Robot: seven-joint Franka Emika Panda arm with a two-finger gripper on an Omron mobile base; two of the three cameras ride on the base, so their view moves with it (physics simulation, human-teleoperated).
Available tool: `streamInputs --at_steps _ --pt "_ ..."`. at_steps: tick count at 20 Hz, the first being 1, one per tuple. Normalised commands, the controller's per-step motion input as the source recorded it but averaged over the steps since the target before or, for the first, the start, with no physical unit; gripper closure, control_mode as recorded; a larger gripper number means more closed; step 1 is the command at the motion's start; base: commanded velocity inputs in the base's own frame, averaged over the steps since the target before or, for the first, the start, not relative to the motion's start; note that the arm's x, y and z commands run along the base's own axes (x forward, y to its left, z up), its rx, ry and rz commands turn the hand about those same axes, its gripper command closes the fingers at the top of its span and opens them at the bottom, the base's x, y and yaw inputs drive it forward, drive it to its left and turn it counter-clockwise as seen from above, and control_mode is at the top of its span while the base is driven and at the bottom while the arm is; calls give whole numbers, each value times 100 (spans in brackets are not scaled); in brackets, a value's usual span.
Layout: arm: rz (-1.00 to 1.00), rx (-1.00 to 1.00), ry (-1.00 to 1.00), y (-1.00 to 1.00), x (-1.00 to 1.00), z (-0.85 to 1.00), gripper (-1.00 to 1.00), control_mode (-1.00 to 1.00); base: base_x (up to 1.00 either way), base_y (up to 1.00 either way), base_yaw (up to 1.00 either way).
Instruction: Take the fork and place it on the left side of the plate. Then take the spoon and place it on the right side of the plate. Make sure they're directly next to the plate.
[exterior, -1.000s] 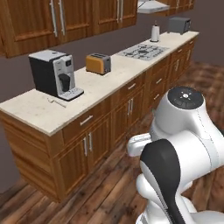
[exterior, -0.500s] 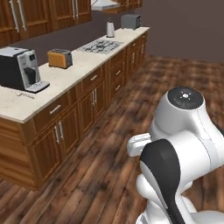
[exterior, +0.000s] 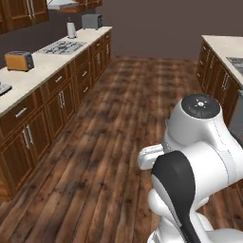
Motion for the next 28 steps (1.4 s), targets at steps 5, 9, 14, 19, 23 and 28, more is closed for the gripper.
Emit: streamInputs --at_steps 5,9,14,19,23,28 --pt "0 0 0 0 0 0 100 100 -82 -46 -33" --pt "0 0 0 0 0 0 100 100 -40 -84 -18" --pt "0 0 0 0 0 0 100 100 -15 -98 -11" --pt "0 0 0 0 0 0 100 100 -20 -100 -7" --pt "0 0 0 0 0 0 100 100 -28 -100 -5" --pt "0 0 0 0 0 0 100 100 -29 -100 -5"
